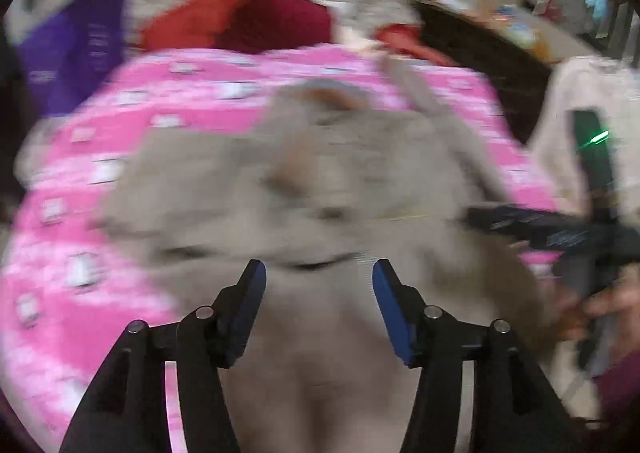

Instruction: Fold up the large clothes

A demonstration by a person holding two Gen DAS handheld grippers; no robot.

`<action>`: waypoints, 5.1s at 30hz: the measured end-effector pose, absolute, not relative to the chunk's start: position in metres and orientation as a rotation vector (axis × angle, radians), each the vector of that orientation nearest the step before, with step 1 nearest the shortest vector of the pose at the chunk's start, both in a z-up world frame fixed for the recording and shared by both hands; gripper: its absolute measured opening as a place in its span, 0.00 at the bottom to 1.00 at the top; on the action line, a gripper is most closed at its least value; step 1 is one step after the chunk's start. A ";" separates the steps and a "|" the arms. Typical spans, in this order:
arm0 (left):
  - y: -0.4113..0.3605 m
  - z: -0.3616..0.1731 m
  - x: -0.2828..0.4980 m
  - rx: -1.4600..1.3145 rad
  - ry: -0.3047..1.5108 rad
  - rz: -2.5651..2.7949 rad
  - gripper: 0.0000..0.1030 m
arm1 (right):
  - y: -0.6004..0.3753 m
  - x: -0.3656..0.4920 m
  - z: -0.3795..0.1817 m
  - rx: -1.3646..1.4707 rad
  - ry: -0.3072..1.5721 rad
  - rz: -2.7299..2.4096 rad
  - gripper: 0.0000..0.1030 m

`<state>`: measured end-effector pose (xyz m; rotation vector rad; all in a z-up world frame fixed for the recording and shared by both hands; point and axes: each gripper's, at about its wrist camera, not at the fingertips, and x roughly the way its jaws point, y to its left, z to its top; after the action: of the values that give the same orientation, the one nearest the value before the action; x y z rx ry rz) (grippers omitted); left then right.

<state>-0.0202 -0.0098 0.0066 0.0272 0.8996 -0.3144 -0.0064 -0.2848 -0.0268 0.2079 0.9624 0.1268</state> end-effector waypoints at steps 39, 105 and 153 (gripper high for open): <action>0.050 -0.064 0.032 -0.180 1.077 -0.119 0.33 | -0.155 0.075 0.030 -0.037 0.911 0.486 0.67; 0.086 -0.028 0.050 -0.280 0.924 -0.039 0.15 | -0.071 0.105 -0.062 -0.119 1.083 0.486 0.59; 0.014 -0.033 0.072 -0.131 1.066 -0.013 0.18 | -0.440 0.161 0.009 0.539 0.735 0.086 0.06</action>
<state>0.0721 0.0136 -0.0330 -0.1311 1.0660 -0.0132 0.1614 -0.4397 0.0088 0.5390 0.7348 0.0863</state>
